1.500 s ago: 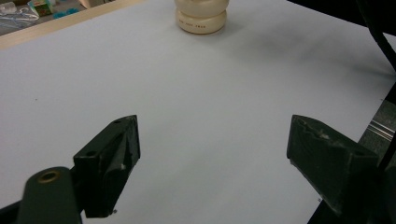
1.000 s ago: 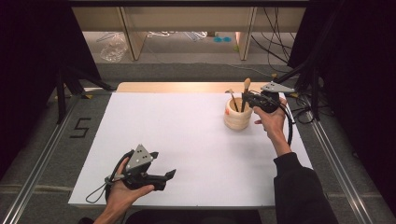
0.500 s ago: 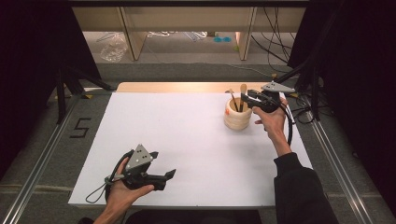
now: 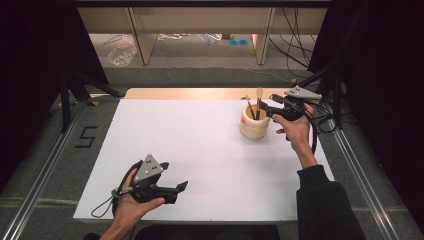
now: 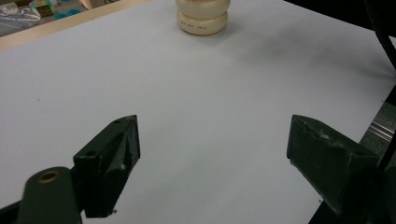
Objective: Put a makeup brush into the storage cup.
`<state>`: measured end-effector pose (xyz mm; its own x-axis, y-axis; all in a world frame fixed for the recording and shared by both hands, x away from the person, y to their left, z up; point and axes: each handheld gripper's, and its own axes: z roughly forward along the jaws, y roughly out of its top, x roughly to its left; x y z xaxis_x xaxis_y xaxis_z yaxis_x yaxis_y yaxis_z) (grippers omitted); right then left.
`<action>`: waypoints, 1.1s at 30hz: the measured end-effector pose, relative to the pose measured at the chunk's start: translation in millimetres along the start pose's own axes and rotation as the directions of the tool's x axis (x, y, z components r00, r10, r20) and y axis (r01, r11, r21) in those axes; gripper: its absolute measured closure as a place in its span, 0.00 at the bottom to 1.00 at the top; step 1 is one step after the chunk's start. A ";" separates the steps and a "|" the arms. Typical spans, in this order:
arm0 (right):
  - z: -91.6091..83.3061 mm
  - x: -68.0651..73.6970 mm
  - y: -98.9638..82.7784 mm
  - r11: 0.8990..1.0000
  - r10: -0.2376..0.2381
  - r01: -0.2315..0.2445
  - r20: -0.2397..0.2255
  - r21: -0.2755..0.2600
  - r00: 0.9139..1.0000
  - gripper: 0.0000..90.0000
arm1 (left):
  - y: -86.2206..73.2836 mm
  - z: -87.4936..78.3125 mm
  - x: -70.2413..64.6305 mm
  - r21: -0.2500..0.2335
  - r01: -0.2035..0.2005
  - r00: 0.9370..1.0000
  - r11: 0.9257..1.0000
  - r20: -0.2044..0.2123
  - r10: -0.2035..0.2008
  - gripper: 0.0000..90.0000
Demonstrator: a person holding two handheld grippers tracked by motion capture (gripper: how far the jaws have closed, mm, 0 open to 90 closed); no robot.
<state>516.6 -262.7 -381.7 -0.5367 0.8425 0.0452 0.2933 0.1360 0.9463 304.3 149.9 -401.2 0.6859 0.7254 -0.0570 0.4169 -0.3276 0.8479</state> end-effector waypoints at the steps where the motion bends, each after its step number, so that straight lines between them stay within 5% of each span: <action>1: -1.7 0.1 0.6 1.000 -0.001 0.001 0.000 0.005 1.000 0.36 | 0.0 0.0 0.1 0.000 0.000 1.000 1.000 0.000 0.000 0.19; 11: -11.7 9.8 5.5 1.000 0.012 -0.012 -0.004 -0.002 1.000 0.23 | 0.0 -0.5 1.2 -0.001 -0.002 1.000 1.000 -0.003 0.002 0.19; 33: -40.1 30.8 5.3 1.000 -0.007 0.007 -0.026 -0.003 1.000 0.20 | -0.2 -1.3 2.6 -0.008 0.006 1.000 1.000 -0.004 -0.006 0.19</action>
<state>469.9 -256.9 -362.4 -0.5594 0.8275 0.0469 0.2872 0.1405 0.9475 305.3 152.6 -400.9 0.6811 0.7298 -0.0599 0.4164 -0.3187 0.8515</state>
